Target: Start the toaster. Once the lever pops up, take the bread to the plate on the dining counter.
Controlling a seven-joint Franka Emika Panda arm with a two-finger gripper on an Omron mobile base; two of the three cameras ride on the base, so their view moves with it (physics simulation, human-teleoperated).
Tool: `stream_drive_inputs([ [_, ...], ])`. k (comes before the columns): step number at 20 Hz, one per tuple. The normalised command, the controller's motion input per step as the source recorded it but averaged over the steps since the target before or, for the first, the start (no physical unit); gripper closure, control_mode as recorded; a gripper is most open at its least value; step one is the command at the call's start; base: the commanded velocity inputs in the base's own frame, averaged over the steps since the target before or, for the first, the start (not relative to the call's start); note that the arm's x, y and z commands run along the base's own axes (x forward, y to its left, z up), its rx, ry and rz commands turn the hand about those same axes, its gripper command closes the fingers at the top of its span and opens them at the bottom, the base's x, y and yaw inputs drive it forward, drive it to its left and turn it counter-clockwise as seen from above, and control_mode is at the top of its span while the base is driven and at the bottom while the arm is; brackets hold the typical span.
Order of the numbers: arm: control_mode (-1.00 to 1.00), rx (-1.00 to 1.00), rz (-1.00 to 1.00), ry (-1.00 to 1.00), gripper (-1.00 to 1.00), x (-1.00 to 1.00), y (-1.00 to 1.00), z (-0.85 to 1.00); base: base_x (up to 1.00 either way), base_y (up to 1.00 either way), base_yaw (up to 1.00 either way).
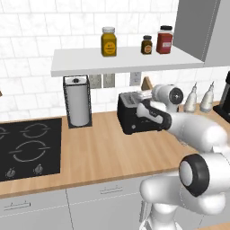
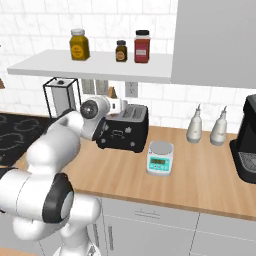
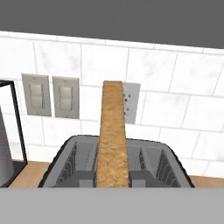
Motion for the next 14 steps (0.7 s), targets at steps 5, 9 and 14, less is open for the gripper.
stream_drive_inputs([
  [5, -1.0, 0.0, 0.0, 0.2, 1.0, -0.94, 0.0, 0.31, 0.0, 0.0, 0.0],
  [9, -1.0, 0.01, 0.0, 0.08, 1.0, -1.0, 0.0, 0.33, 0.0, 0.0, 0.0],
  [14, -1.0, 0.01, 0.0, 0.0, 1.0, -1.0, 0.0, 0.26, 0.0, 0.0, 0.0],
])
